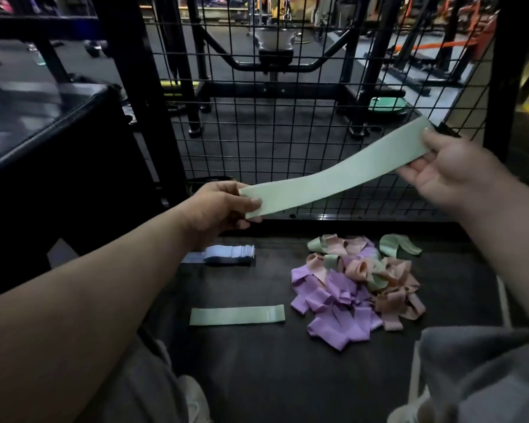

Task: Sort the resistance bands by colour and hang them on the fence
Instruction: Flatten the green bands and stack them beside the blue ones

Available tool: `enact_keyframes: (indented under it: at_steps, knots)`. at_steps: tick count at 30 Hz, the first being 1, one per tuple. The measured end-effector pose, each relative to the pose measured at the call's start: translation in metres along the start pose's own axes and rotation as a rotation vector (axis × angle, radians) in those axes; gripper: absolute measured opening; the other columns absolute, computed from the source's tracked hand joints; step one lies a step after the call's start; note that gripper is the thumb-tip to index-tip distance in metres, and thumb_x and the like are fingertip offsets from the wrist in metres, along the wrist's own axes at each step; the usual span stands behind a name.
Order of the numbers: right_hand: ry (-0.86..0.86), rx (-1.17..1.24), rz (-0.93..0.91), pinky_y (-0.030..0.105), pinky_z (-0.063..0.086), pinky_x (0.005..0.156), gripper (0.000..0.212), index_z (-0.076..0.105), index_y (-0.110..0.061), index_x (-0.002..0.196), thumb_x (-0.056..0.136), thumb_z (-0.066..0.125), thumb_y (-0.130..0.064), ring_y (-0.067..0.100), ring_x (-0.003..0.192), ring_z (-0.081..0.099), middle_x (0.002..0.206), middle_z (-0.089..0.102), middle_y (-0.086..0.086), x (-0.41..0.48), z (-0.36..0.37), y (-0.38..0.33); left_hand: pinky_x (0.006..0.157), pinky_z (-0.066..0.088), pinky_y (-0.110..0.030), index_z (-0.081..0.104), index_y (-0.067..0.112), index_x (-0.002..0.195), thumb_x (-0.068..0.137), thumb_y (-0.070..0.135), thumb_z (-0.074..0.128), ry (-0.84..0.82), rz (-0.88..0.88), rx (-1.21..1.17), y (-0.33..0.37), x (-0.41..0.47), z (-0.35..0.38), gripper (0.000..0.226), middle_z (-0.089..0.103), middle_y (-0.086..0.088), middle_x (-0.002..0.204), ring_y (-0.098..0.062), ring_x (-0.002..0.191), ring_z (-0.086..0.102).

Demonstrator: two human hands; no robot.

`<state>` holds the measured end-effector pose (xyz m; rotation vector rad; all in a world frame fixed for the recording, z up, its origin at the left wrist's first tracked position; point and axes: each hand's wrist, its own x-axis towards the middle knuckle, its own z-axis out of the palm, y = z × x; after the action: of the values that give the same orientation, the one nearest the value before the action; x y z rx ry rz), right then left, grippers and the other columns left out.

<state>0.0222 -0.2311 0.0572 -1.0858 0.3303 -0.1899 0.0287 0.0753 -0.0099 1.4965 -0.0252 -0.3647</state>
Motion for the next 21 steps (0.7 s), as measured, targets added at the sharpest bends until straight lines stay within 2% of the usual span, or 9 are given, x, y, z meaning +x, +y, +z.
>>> enact_keyframes:
  at_steps: [3, 6, 9, 12, 13, 15, 17, 19, 21]
  knots:
    - [-0.012, -0.112, 0.097, 0.036, 0.057, 0.073, 0.014, 0.057, -0.013, 0.111, 0.103, 0.048, -0.022, 0.016, 0.090, 0.068, 0.102, 0.068, 0.003, -0.003, -0.002, 0.007, 0.053, 0.052, -0.024, 0.067, 0.014, 0.077, 0.087, 0.001, 0.068, 0.132, 0.013, -0.035, -0.005, 0.005, -0.010, 0.016, 0.069, -0.010, 0.081, -0.025, 0.071, 0.069]
    - [-0.038, -0.292, 0.145, 0.022, 0.041, 0.060, 0.010, 0.062, -0.020, 0.103, 0.101, 0.053, -0.024, 0.008, 0.069, 0.052, 0.083, 0.060, -0.004, -0.005, -0.006, 0.015, 0.053, 0.050, -0.023, 0.061, 0.017, 0.076, 0.092, 0.007, 0.064, 0.285, 0.026, -0.022, -0.012, 0.013, -0.021, 0.019, 0.068, -0.003, 0.074, -0.017, 0.064, 0.068]
    - [-0.086, -0.359, 0.124, 0.021, 0.033, 0.056, 0.007, 0.062, -0.023, 0.100, 0.100, 0.055, -0.019, 0.008, 0.061, 0.042, 0.074, 0.055, -0.005, -0.006, -0.014, 0.019, 0.062, 0.050, -0.026, 0.068, 0.016, 0.088, 0.092, 0.011, 0.067, 0.394, 0.060, -0.005, -0.016, 0.023, -0.028, 0.006, 0.069, 0.002, 0.072, -0.013, 0.066, 0.065]
    - [-0.151, -0.462, 0.076, 0.022, 0.031, 0.052, 0.008, 0.062, -0.022, 0.096, 0.098, 0.057, -0.015, 0.007, 0.051, 0.035, 0.061, 0.044, -0.008, -0.008, -0.027, 0.016, 0.076, 0.054, -0.031, 0.072, 0.011, 0.104, 0.088, 0.008, 0.070, 0.452, 0.126, -0.006, -0.017, 0.031, -0.028, 0.016, 0.071, 0.000, 0.079, -0.013, 0.069, 0.064]
    - [-0.185, -0.512, 0.056, 0.023, 0.031, 0.049, 0.008, 0.062, -0.020, 0.097, 0.099, 0.057, -0.014, 0.007, 0.047, 0.033, 0.057, 0.040, -0.008, -0.008, -0.030, 0.015, 0.071, 0.054, -0.028, 0.072, 0.010, 0.104, 0.087, 0.008, 0.071, 0.463, 0.151, 0.005, -0.016, 0.033, -0.028, 0.017, 0.070, 0.003, 0.073, -0.010, 0.062, 0.062]
    - [-0.229, -0.583, 0.016, 0.024, 0.033, 0.046, 0.009, 0.063, -0.018, 0.098, 0.099, 0.056, -0.012, 0.010, 0.045, 0.034, 0.055, 0.039, -0.005, -0.010, -0.037, 0.013, 0.049, 0.043, -0.018, 0.074, 0.011, 0.103, 0.087, 0.013, 0.073, 0.450, 0.185, 0.057, -0.015, 0.034, -0.028, 0.016, 0.058, 0.011, 0.057, -0.003, 0.045, 0.046]
    - [-0.224, -0.578, -0.018, 0.027, 0.045, 0.053, 0.011, 0.064, -0.016, 0.096, 0.098, 0.055, -0.010, 0.015, 0.052, 0.051, 0.061, 0.057, 0.001, -0.012, -0.041, 0.011, 0.040, 0.035, -0.016, 0.074, 0.011, 0.106, 0.089, 0.016, 0.071, 0.393, 0.216, 0.045, -0.013, 0.032, -0.029, 0.018, 0.055, 0.007, 0.060, -0.002, 0.040, 0.038]
    - [-0.215, -0.531, -0.021, 0.034, 0.056, 0.074, 0.016, 0.063, -0.010, 0.104, 0.099, 0.049, -0.009, 0.021, 0.078, 0.072, 0.086, 0.075, 0.009, -0.013, -0.043, 0.009, 0.043, 0.043, -0.019, 0.073, 0.011, 0.107, 0.090, 0.015, 0.068, 0.309, 0.218, 0.003, -0.010, 0.030, -0.028, 0.018, 0.064, -0.007, 0.076, -0.006, 0.046, 0.050]
    - [-0.192, -0.468, -0.011, 0.037, 0.056, 0.085, 0.020, 0.063, -0.006, 0.106, 0.097, 0.047, -0.013, 0.025, 0.095, 0.073, 0.100, 0.075, 0.015, -0.014, -0.045, 0.008, 0.052, 0.053, -0.022, 0.074, 0.011, 0.101, 0.091, 0.003, 0.062, 0.221, 0.195, -0.025, -0.006, 0.027, -0.026, 0.017, 0.071, -0.013, 0.089, -0.014, 0.063, 0.068]
